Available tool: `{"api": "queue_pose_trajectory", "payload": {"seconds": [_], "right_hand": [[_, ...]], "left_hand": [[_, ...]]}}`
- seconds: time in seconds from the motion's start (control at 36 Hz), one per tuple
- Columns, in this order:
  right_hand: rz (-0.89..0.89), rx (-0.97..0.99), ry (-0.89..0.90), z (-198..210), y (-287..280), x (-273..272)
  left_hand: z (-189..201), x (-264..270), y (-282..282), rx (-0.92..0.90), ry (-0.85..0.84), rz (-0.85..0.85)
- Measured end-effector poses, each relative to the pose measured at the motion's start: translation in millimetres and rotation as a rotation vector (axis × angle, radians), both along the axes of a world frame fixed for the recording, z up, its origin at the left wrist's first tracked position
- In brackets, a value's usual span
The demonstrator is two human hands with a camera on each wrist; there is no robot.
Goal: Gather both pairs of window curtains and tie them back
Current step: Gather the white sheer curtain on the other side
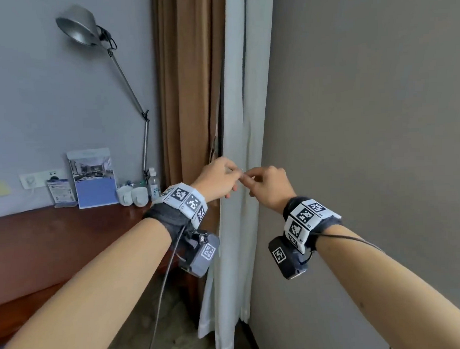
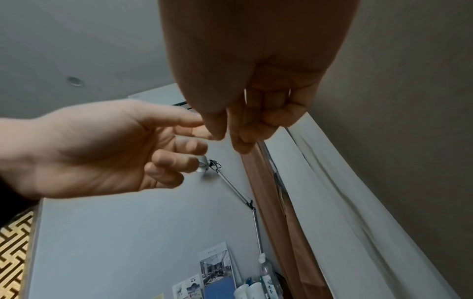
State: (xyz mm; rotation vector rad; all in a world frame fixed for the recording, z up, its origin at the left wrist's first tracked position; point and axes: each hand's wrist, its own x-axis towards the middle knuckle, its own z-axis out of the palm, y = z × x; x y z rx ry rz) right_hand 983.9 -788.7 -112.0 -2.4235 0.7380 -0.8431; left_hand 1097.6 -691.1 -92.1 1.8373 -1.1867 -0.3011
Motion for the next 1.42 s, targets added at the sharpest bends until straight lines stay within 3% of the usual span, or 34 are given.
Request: {"api": "queue_pose_trajectory", "payload": {"seconds": [0.14, 0.31, 0.5, 0.61, 0.72, 0.81, 0.94, 1.08, 1.14, 1.42], "right_hand": [[0.028, 0.062, -0.005, 15, -77, 62], [-0.043, -0.012, -0.134, 24, -129, 125], [-0.109, 0.086, -0.176, 13, -169, 182], [-0.159, 0.159, -0.227, 15, -193, 201], [-0.156, 0.308, -0.281, 20, -211, 216], [-0.245, 0.216, -0.275, 18, -216, 225], [-0.29, 0.236, -0.418, 5, -212, 232], [-0.281, 0.267, -0.368, -5, -226, 228], [-0.268, 0.264, -0.346, -5, -230, 223], [-0.204, 0.091, -0.358, -16, -238, 201]], "left_hand": [[22, 62, -57, -0.089, 0.107, 0.103], [24, 123, -110, -0.146, 0.073, 0.198], [21, 169, -170, -0.176, 0.082, 0.135], [30, 184, -201, -0.231, 0.239, 0.049], [36, 197, -229, -0.18, 0.223, -0.055], [30, 204, -244, -0.122, 0.201, -0.095], [12, 215, -265, -0.064, 0.162, -0.077], [9, 211, -280, -0.143, 0.406, -0.139], [12, 208, -287, -0.156, 0.405, -0.157], [-10, 192, -311, -0.305, 0.308, 0.091]]}}
